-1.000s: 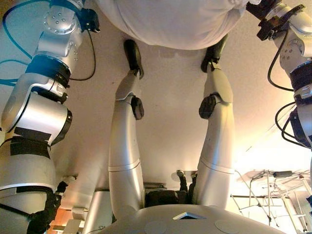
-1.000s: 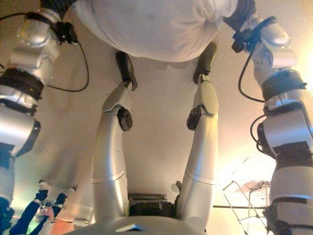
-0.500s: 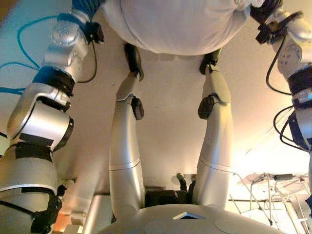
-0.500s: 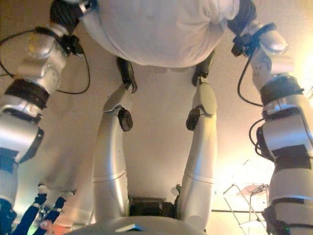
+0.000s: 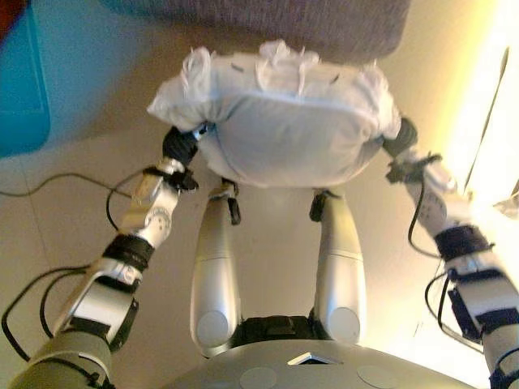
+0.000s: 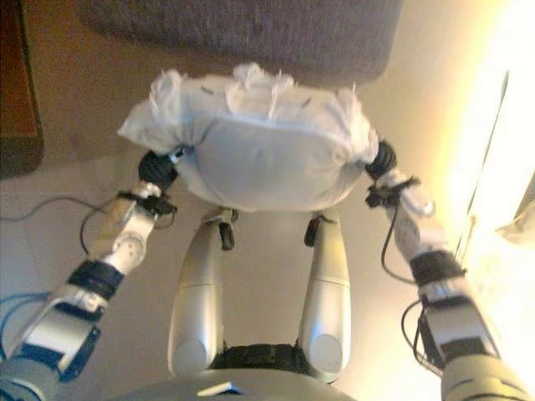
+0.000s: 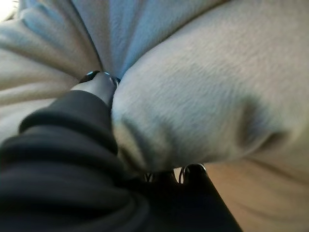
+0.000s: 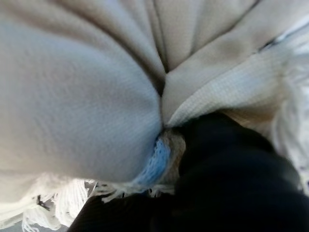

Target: Pick up the cushion and take it to the sofa

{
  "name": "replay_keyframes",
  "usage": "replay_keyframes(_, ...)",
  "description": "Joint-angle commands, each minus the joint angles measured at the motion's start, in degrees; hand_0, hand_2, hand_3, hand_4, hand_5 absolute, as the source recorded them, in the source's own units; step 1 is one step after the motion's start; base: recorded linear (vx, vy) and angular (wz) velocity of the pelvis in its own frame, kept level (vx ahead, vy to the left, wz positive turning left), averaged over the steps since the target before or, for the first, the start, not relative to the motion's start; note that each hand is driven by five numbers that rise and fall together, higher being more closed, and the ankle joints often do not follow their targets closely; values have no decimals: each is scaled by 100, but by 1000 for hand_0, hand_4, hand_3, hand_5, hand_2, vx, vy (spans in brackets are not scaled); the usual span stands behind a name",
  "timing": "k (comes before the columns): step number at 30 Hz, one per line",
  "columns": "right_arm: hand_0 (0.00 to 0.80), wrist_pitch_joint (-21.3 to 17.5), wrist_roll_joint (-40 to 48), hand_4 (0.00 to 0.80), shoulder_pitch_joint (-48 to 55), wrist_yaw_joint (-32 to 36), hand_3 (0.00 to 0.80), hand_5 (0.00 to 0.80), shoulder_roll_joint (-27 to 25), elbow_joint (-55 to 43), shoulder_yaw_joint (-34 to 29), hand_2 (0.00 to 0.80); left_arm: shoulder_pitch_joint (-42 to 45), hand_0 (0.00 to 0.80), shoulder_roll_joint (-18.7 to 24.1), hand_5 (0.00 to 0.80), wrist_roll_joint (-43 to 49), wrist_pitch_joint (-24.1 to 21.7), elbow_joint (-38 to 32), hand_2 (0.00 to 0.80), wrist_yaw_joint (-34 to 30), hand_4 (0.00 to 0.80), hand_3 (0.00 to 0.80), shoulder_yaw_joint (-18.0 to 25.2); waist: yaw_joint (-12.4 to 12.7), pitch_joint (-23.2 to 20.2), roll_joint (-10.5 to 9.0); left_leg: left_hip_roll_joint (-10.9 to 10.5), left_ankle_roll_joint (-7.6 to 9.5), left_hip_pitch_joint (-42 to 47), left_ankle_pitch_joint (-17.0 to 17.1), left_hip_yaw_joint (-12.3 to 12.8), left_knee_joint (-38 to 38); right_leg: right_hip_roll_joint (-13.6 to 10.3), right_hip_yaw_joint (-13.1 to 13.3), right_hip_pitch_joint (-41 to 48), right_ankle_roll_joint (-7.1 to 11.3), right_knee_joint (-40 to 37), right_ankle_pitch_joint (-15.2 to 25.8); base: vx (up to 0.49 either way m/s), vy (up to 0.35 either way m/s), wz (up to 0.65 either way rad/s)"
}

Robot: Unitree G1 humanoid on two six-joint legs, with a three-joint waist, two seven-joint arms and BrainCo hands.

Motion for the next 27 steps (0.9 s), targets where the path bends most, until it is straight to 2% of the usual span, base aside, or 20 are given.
replay_keyframes(1, 800, -412, -255, 800, -89, 427, 800, 800, 289, -1036, 20, 800, -131, 800, -424, 800, -62, 56, -1395, 800, -786, 800, 800, -181, 223, -369, -56, -150, -33, 389, -353, 6, -125, -217, -465, 892, 414, -432, -317, -24, -76, 0)
replay_keyframes(2, 800, -390, -268, 800, -19, 425, 800, 800, 321, -1101, -40, 800, -65, 800, -431, 800, 28, 51, -1490, 800, -782, 800, 800, -164, 226, -456, -79, -188, 19, 528, -196, 39, -296, -230, -515, 1031, 354, -542, -221, -23, -58, -1)
replay_keyframes(3, 800, -301, -278, 800, 39, 412, 800, 800, 331, -1177, -88, 800, 2, 800, -454, 800, 20, 131, -1578, 800, -756, 800, 800, -143, 239, -558, -76, -196, 30, 720, -192, 50, -406, -224, -529, 1205, 347, -592, -251, -37, -50, 3)
replay_keyframes(7, 800, -346, -407, 800, 292, 418, 800, 800, 451, -1400, -193, 800, 298, 800, -566, 800, -83, 183, -1816, 800, -829, 800, 800, 15, 275, -890, -31, -188, 63, 1441, -173, 53, -864, -139, -596, 1906, 317, -896, -318, 55, -45, 9)
replay_keyframes(11, 800, -899, -672, 800, 881, 404, 800, 800, 650, -2120, -399, 800, 952, 800, -739, 800, 155, -239, -2359, 800, -687, 800, 800, 281, 304, -1394, 31, -152, 90, 2339, -107, 62, -1472, -49, -693, 2813, 276, -1372, -338, 148, -11, 1)
replay_keyframes(13, 800, -1051, -864, 800, 1110, 382, 800, 800, 729, -2392, -489, 800, 1220, 800, -803, 800, 346, -412, -2528, 800, -591, 800, 800, 448, 308, -1604, 44, -132, 87, 2697, -105, 100, -1658, -10, -744, 3199, 249, -1564, -357, 224, -4, -1)
replay_keyframes(16, 800, -1203, -962, 800, 1407, 293, 800, 800, 857, -2974, -608, 800, 1619, 800, -897, 800, 556, -662, -2943, 800, -532, 800, 800, 598, 324, -2047, 69, -58, 80, 3242, -66, 152, -1967, 63, -833, 3745, 194, -1851, -365, 231, 0, 4)
replay_keyframes(22, 800, -1381, -612, 800, 1454, 251, 800, 800, 797, -3815, -782, 800, 1745, 800, -922, 800, 521, -1018, -3508, 800, -252, 800, 800, 667, 374, -2465, 93, -55, 105, 4007, -6, 94, -2621, 149, -951, 4478, 219, -2297, -339, 104, 17, -4)
replay_keyframes(24, 800, -1450, -543, 800, 1478, 182, 800, 800, 819, -3964, -805, 800, 1722, 800, -905, 800, 568, -1055, -3620, 800, -202, 800, 800, 683, 373, -2541, 78, -79, 131, 4143, -13, 55, -2724, 161, -941, 4588, 224, -2318, -366, 40, -19, -4)
replay_keyframes(27, 800, -1457, -528, 800, 1615, -18, 800, 800, 841, -4212, -824, 800, 1729, 800, -823, 800, 790, -1038, -3790, 800, -107, 800, 800, 686, 306, -2634, 65, -100, 195, 4275, -18, -47, -2829, 261, -739, 4653, 190, -2254, -455, 16, -65, -1)
